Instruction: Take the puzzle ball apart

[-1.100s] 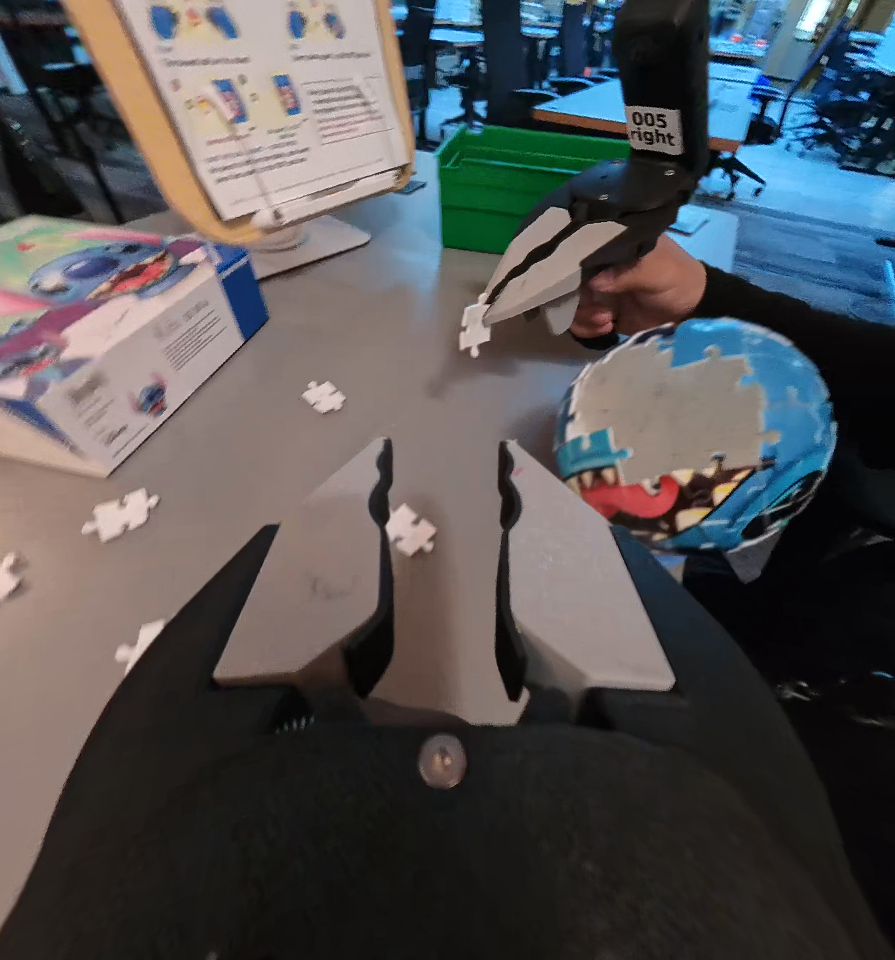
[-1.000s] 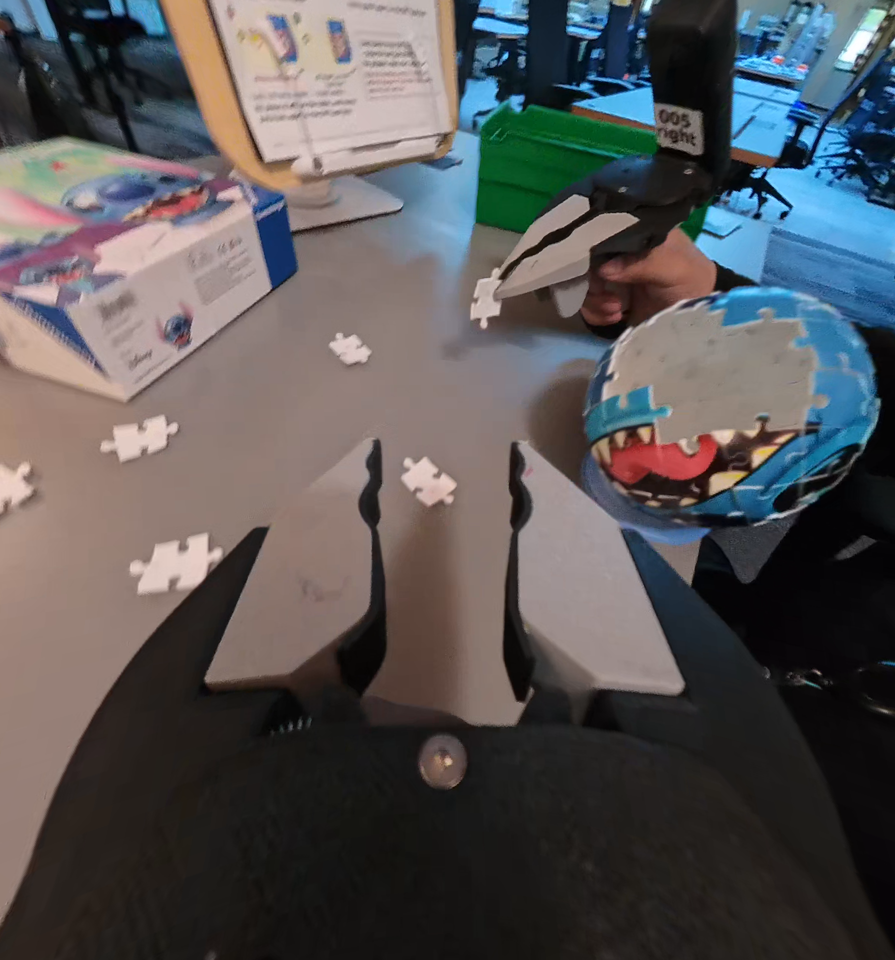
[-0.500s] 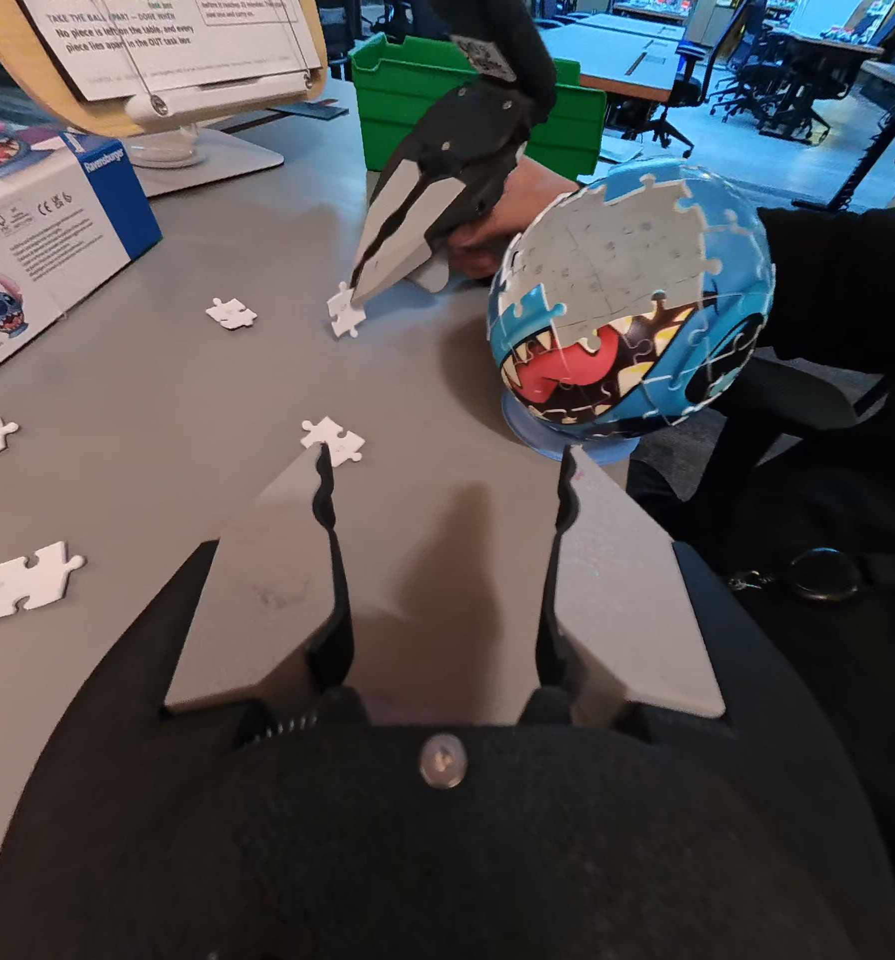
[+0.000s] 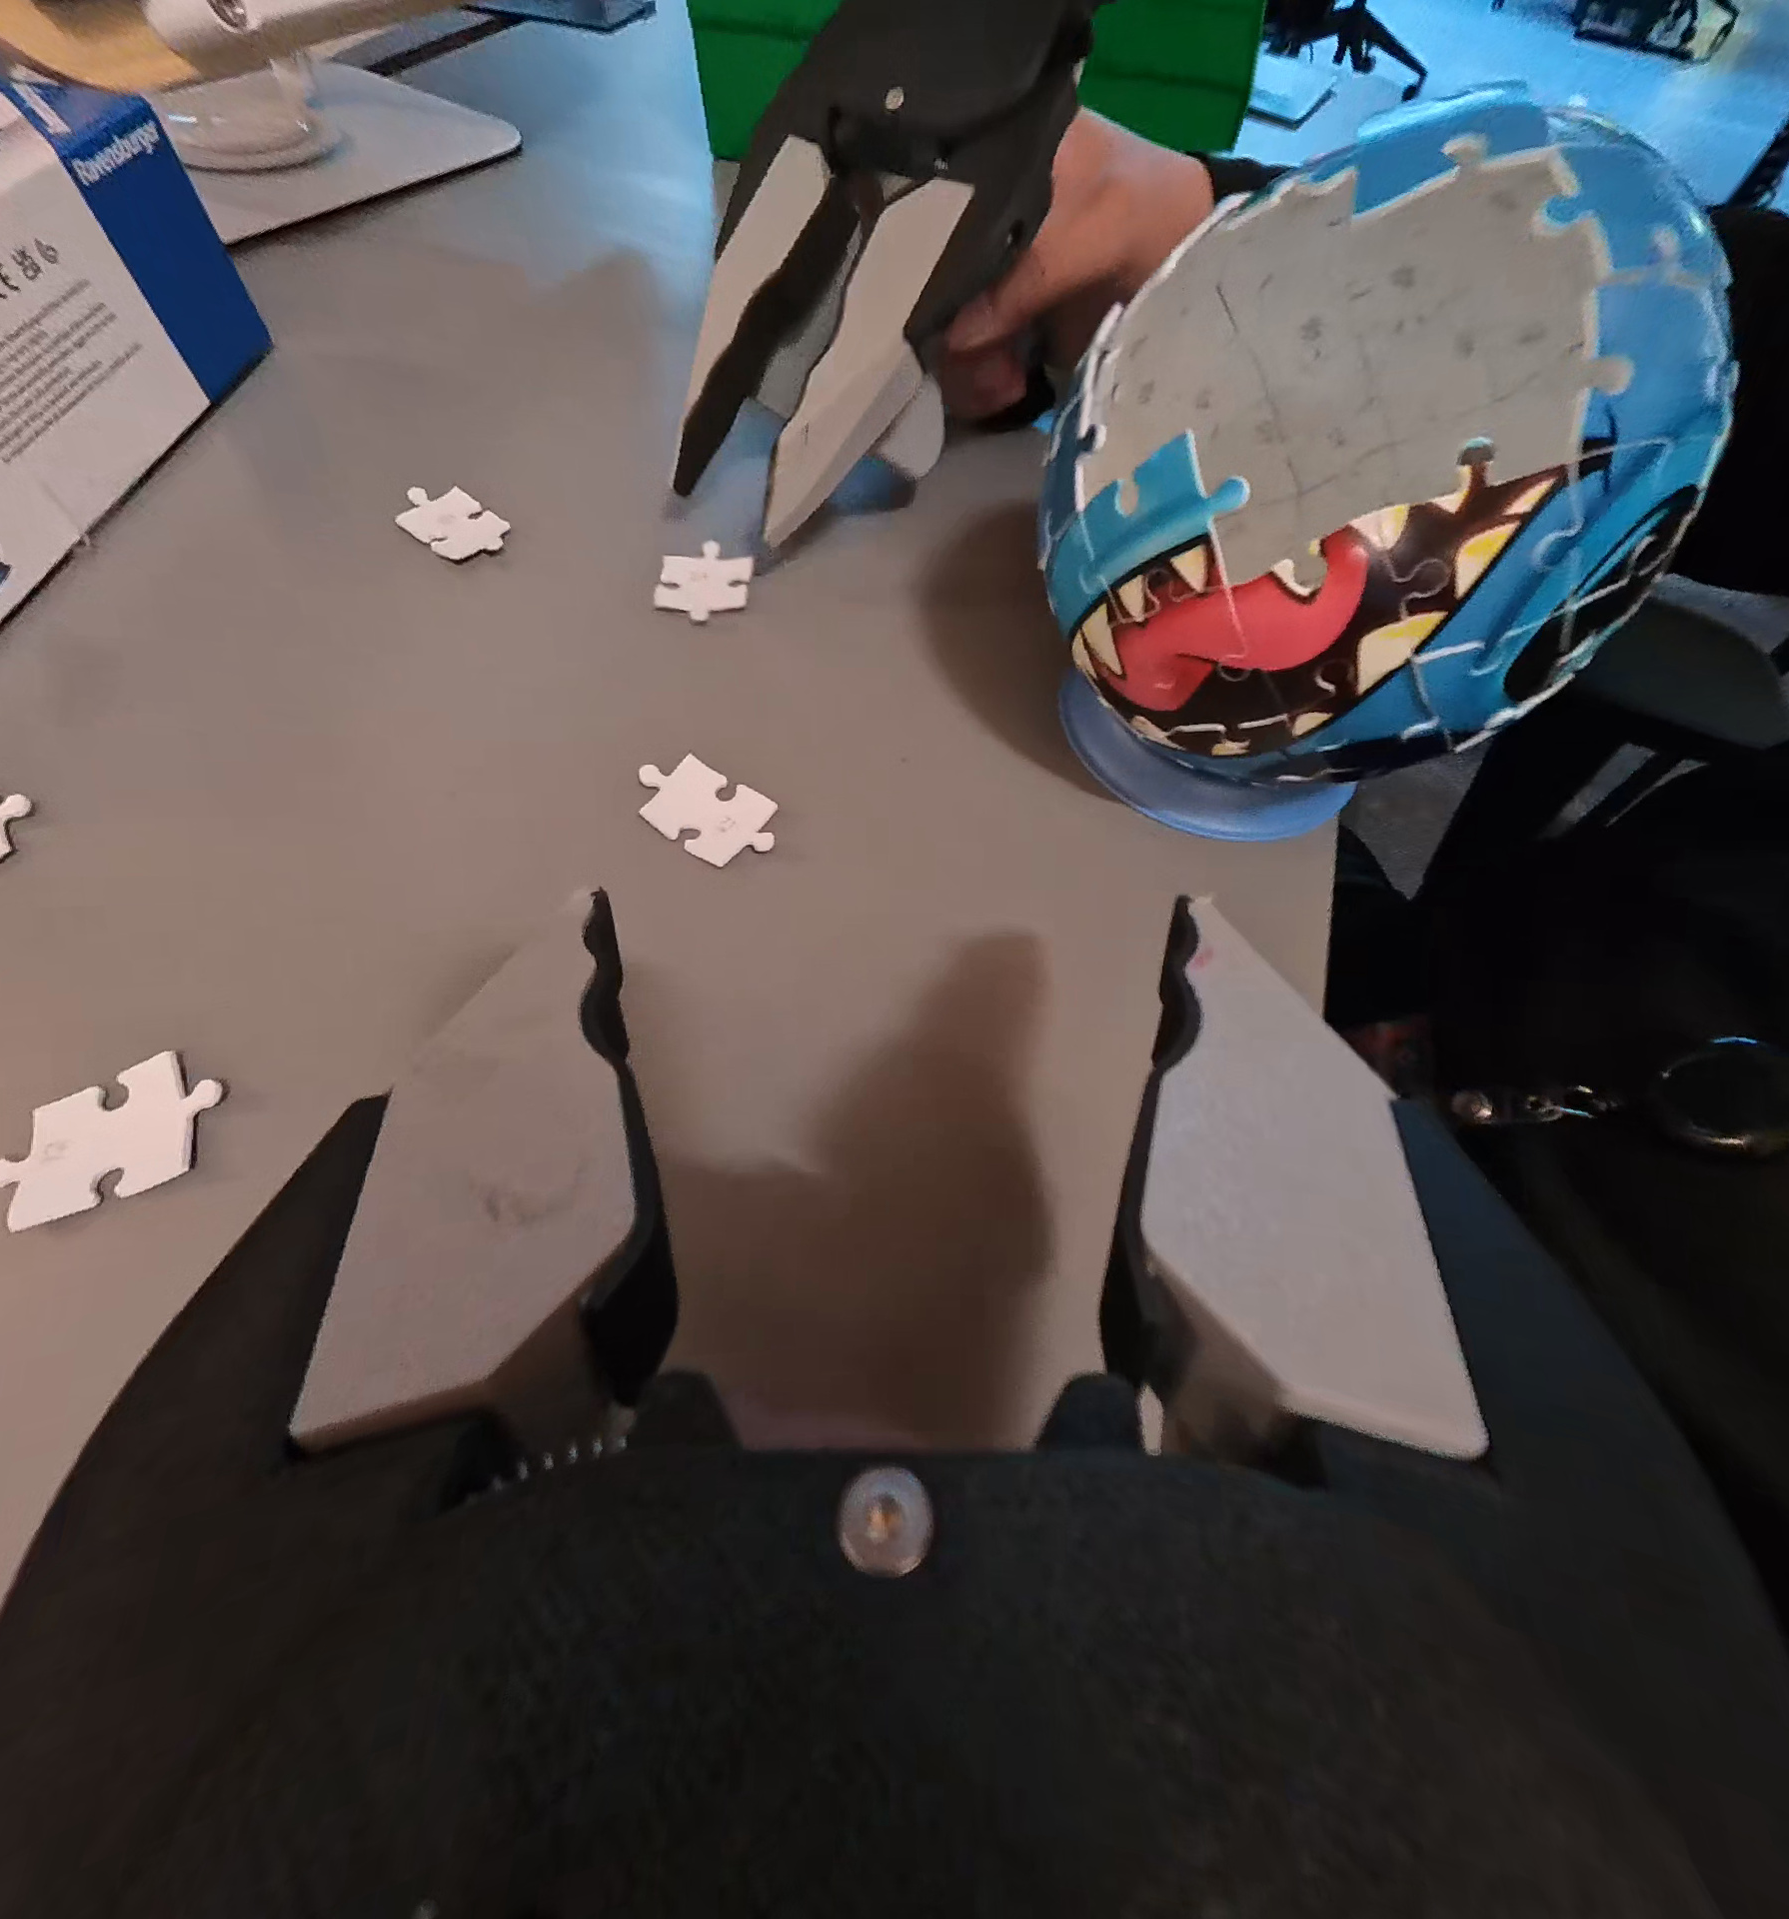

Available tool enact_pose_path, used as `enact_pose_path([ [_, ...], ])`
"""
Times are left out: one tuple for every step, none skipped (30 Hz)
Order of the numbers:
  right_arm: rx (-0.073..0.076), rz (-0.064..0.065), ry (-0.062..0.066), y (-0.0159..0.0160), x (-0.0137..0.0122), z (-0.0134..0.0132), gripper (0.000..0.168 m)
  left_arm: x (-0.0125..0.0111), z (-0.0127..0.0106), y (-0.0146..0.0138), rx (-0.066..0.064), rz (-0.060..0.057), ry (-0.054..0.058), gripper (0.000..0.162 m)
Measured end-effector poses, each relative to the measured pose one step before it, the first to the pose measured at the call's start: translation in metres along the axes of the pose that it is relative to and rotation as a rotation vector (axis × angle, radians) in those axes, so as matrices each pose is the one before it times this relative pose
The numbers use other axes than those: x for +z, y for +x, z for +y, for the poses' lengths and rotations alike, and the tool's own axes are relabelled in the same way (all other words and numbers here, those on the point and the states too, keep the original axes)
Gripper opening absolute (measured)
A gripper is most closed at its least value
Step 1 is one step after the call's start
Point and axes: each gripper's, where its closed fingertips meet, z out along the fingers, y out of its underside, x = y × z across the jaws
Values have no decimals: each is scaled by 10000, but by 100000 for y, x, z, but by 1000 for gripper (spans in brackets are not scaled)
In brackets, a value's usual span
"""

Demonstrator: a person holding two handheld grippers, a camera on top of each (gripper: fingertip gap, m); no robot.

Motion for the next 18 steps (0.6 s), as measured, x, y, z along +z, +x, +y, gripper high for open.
enact_pose_path([
  [125,-98,235,-111,-454,-113,40,-51,-53,101,145,-40,51,102],
  [136,-133,278,-186,-521,-162,42,-138,-102,34,118,-92,99,102],
  [129,-171,282,-279,-601,-148,45,-174,7,27,73,-68,47,102],
  [96,-141,234,-268,-642,-34,47,-214,175,16,42,-44,-46,102],
  [45,-121,171,-294,-711,98,51,-254,282,-67,43,-83,-98,103],
  [12,-149,158,-407,-767,188,55,-334,303,-48,62,-88,-89,102],
  [8,-207,174,-554,-834,213,59,-399,329,80,102,-17,-81,103],
  [14,-263,160,-724,-856,268,64,-439,391,26,76,-61,-97,103],
  [-1,-273,105,-831,-867,370,70,-473,377,17,29,-61,-85,104],
  [-46,-199,67,-804,-864,434,75,-514,346,105,-19,12,-39,103],
  [-109,-74,63,-707,-848,427,79,-558,283,171,-25,61,3,104],
  [-143,-24,100,-715,-846,348,85,-582,200,97,-23,6,65,104],
  [-137,-60,139,-813,-807,240,90,-568,107,61,-23,-13,110,105],
  [-139,-117,130,-934,-752,198,95,-513,29,26,-35,-35,138,105],
  [-160,-91,114,-927,-650,160,100,-413,0,-26,-70,-91,120,106],
  [-166,28,82,-766,-488,156,106,-249,42,39,-61,-79,43,105],
  [-168,81,9,-683,-318,196,113,-54,82,85,-13,-90,-31,106],
  [-159,66,-72,-675,-132,239,117,107,107,236,72,-42,-97,106],
])
